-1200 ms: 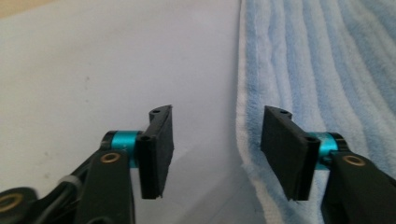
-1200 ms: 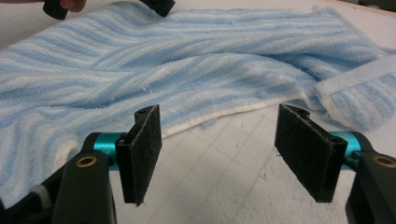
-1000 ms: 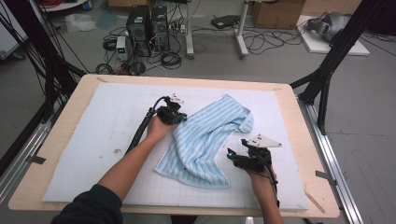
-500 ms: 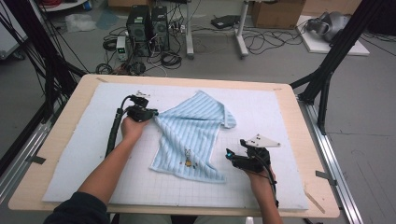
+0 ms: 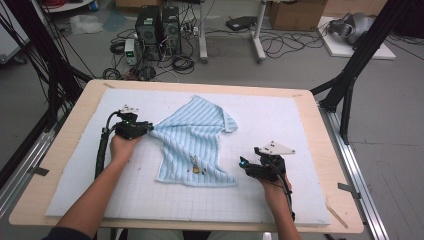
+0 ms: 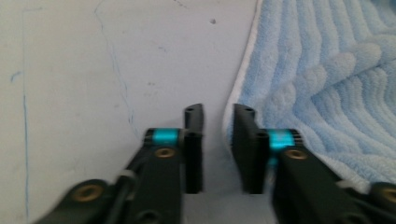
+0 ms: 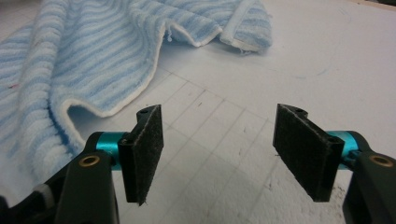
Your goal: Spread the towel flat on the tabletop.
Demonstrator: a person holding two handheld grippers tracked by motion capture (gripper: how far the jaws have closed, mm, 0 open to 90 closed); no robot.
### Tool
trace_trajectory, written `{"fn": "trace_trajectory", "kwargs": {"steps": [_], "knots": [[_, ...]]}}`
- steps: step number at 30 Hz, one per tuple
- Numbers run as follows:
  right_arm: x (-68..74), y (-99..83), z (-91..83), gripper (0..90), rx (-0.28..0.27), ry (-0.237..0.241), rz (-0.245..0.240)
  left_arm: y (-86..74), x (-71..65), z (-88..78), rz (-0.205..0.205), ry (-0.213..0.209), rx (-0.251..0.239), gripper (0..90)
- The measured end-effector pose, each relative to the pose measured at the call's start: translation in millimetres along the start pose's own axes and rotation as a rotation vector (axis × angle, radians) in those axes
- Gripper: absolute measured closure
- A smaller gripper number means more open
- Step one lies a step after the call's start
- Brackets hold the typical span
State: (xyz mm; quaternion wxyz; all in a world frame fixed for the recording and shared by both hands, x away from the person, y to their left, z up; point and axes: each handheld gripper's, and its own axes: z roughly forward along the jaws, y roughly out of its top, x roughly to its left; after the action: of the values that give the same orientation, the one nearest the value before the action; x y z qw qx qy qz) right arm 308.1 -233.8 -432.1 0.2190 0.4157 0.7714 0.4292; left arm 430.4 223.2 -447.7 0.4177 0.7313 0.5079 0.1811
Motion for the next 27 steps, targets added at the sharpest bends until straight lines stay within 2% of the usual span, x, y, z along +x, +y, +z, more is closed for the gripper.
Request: {"fn": "trace_trajectory", "kwargs": {"steps": [2,5,8,10,11,13,14,16,19,23,27], "knots": [[1.0,4.2,4.4,35.0,0.001,-0.002,-0.010,-4.3,0.4,-3.7,-0.012,-0.035,0.004,59.3],[2.9,11.7,13.6,39.9,0.008,0.017,-0.023,-8.2,-0.1,-12.0,-0.020,-0.065,-0.027,50.1],[6.3,22.6,26.0,45.7,0.011,0.037,-0.051,-9.7,-1.7,-20.4,-0.019,-0.102,-0.044,45.9],[8.0,31.3,35.1,50.5,0.008,0.028,-0.063,-9.6,-3.2,-24.9,-0.009,-0.115,-0.044,42.9],[8.0,36.0,39.9,52.7,0.005,0.018,-0.063,-10.3,-4.8,-27.0,-0.006,-0.120,-0.061,42.9],[7.5,45.7,50.1,61.0,-0.005,-0.004,-0.054,-11.5,-7.6,-31.3,0.020,-0.125,-0.069,43.3],[7.6,50.3,55.9,61.9,-0.004,-0.009,-0.050,-12.4,-8.7,-33.0,0.029,-0.132,-0.071,43.3],[8.9,58.1,69.2,62.1,0.013,-0.004,-0.050,-15.3,-10.1,-35.1,0.038,-0.153,-0.085,43.3],[14.7,66.3,90.7,57.7,0.067,0.004,-0.060,-20.5,-10.9,-36.2,0.054,-0.171,-0.086,42.2],[25.2,73.8,114.3,48.1,0.116,-0.029,-0.120,-20.4,-14.5,-38.2,0.072,-0.187,-0.091,41.2],[30.8,71.5,137.0,44.3,0.182,-0.009,-0.115,-23.9,-15.8,-36.7,0.081,-0.187,-0.083,41.6]]}}
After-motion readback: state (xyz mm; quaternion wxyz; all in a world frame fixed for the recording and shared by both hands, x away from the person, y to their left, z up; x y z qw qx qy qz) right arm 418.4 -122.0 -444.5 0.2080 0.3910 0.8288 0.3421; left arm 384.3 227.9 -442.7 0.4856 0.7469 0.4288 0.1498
